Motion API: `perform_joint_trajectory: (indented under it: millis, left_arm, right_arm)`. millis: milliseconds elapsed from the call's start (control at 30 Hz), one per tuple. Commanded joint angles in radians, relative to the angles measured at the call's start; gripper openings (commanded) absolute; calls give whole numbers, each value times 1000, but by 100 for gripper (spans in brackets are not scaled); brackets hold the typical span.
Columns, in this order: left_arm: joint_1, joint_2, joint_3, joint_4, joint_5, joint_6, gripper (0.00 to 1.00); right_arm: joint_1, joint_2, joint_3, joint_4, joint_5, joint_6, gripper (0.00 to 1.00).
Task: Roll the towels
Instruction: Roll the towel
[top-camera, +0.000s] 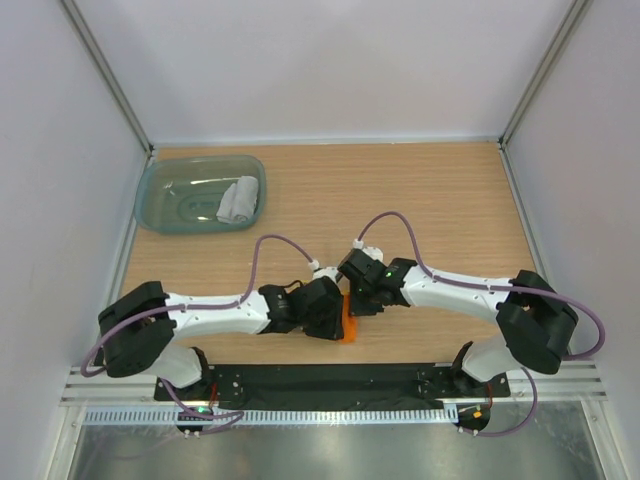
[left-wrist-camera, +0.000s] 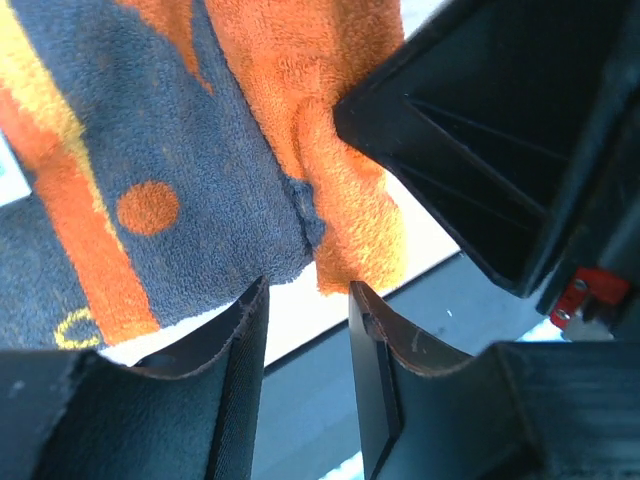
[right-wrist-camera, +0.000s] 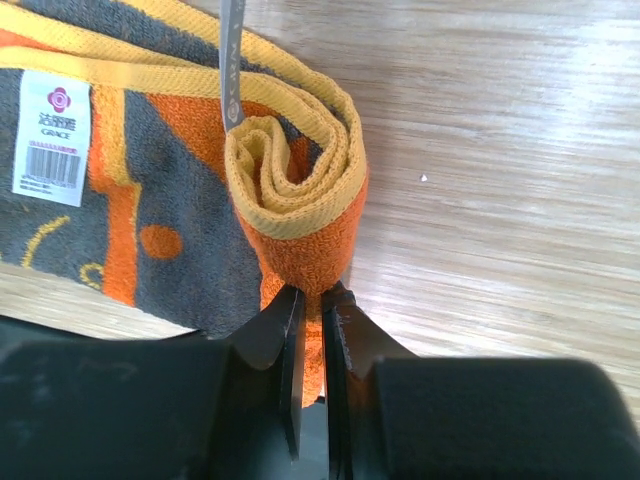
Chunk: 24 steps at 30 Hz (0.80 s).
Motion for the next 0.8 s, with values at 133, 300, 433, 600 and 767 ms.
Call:
perform_joint_trajectory:
  millis: [133,300,433,600,767]
  left_arm:
    - [-137,-55,14,-17,-337,-104,41]
    - [-177,-65,-6,17,-396,-135,47]
    - [-183,-27,2,28,-388,-132,48]
    - [-209,17,16,39,-398,-133,48]
    - [-225,71,16,40,-413,-149,42]
  right_arm:
    - [5,-69,-60,94,-57,158,1]
    - [6,-109,-84,132,-66,205,1]
    - [6,-113,-77,131,-75,212,1]
    - [5,-119,-83,140,-89,225,1]
    - [6,-122,-106,171,-135,244,1]
